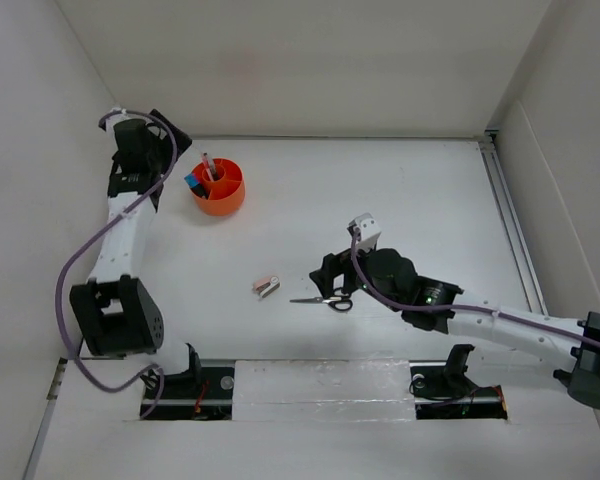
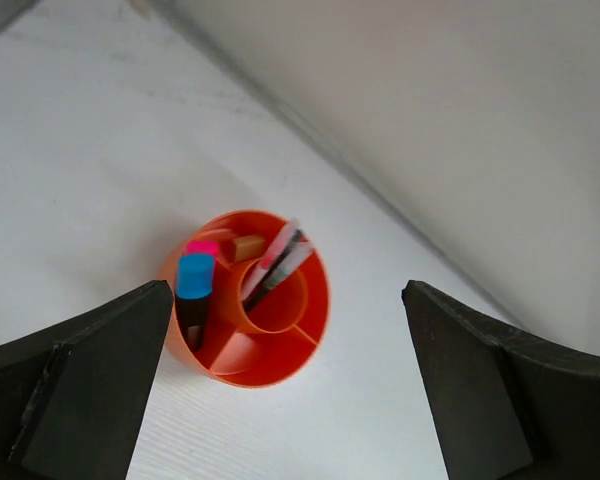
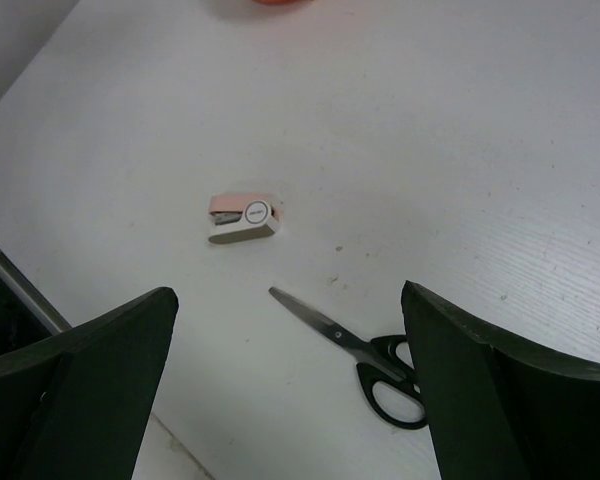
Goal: Sort the stationery into containers
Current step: Place the pen in the storage box, then pick up the scissors from the center of the board.
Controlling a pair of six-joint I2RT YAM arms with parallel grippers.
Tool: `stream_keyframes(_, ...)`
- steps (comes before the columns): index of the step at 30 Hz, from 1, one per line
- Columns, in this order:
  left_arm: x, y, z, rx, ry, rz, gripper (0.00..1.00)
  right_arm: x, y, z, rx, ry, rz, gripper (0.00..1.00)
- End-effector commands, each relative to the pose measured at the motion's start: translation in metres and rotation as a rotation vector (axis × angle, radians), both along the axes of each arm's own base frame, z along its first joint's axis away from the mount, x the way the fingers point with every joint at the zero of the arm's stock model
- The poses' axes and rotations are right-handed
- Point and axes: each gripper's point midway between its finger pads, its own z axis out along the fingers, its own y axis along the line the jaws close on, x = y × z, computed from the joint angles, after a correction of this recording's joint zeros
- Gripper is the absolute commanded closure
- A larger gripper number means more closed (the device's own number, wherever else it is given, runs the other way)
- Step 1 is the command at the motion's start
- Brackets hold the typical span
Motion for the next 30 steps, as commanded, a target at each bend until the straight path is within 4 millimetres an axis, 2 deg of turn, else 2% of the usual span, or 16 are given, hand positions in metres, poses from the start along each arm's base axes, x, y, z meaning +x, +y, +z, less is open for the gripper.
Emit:
stream_keyframes(1, -0.036, 0.002, 0.069, 0.053, -0.135, 0.01, 0.0, -0.001, 0.01, -0.003, -0.028, 0.007, 0.031, 0.0)
stream_keyframes(2, -0.042, 0.002, 0.081, 0.065, -0.15, 0.006, 0.0, 0.0, 0.013, -0.001, -0.027, 0.006, 0.031, 0.0)
stream_keyframes(3, -0.054, -0.001, 0.09, 0.071, -0.152, -0.007, 0.0, 0.001, 0.012, -0.01, -0.043, 0.033, 0.013, 0.0)
stream_keyframes(5, -0.064, 0.001, 0.093, 0.096, -0.135, -0.003, 0.0, 0.008, 0.006, -0.011, -0.064, 0.047, -0.045, 0.0)
stream_keyframes(6, -0.071, 0.002, 0.092, 0.107, -0.117, 0.002, 0.0, 0.01, 0.003, -0.013, -0.078, 0.062, -0.076, 0.0)
stream_keyframes(7, -0.077, 0.004, 0.079, 0.106, -0.06, 0.01, 0.0, 0.012, 0.0, -0.019, -0.097, 0.086, -0.107, 0.0)
stream_keyframes(8, -0.084, 0.007, 0.079, 0.112, -0.049, 0.03, 0.0, 0.012, -0.012, -0.03, -0.17, 0.106, -0.139, 0.0)
stream_keyframes(9, -0.089, 0.009, 0.073, 0.116, -0.025, 0.041, 0.0, 0.012, -0.01, -0.025, -0.176, 0.117, -0.143, 0.0)
stream_keyframes(12, -0.116, 0.02, 0.055, 0.104, 0.032, 0.138, 0.0, 0.008, -0.02, -0.043, -0.293, 0.157, -0.157, 0.0)
stream_keyframes(17, -0.166, 0.005, 0.068, 0.071, -0.145, 0.11, 0.0, 0.0, -0.025, -0.055, -0.341, 0.18, -0.115, 0.0)
stream_keyframes(20, -0.193, -0.012, 0.066, 0.068, -0.259, 0.029, 0.0, -0.008, -0.027, -0.06, -0.332, 0.193, -0.09, 0.0)
stream_keyframes(22, -0.203, -0.012, 0.073, 0.092, -0.308, 0.028, 0.0, -0.012, -0.027, -0.055, -0.315, 0.196, -0.071, 0.01)
stream_keyframes(24, -0.215, -0.015, 0.066, 0.103, -0.298, 0.023, 0.0, -0.015, -0.033, -0.059, -0.327, 0.211, -0.076, 0.01)
stream_keyframes(26, -0.22, -0.016, 0.066, 0.124, -0.296, 0.022, 0.0, -0.019, -0.043, -0.063, -0.342, 0.24, -0.112, 0.01)
stream_keyframes(29, -0.226, -0.013, 0.05, 0.107, -0.255, 0.049, 0.0, -0.025, -0.051, -0.062, -0.34, 0.28, -0.137, 0.02)
stream_keyframes(30, -0.228, -0.014, 0.053, 0.098, -0.27, 0.052, 0.0, -0.025, -0.053, -0.06, -0.337, 0.285, -0.153, 0.04)
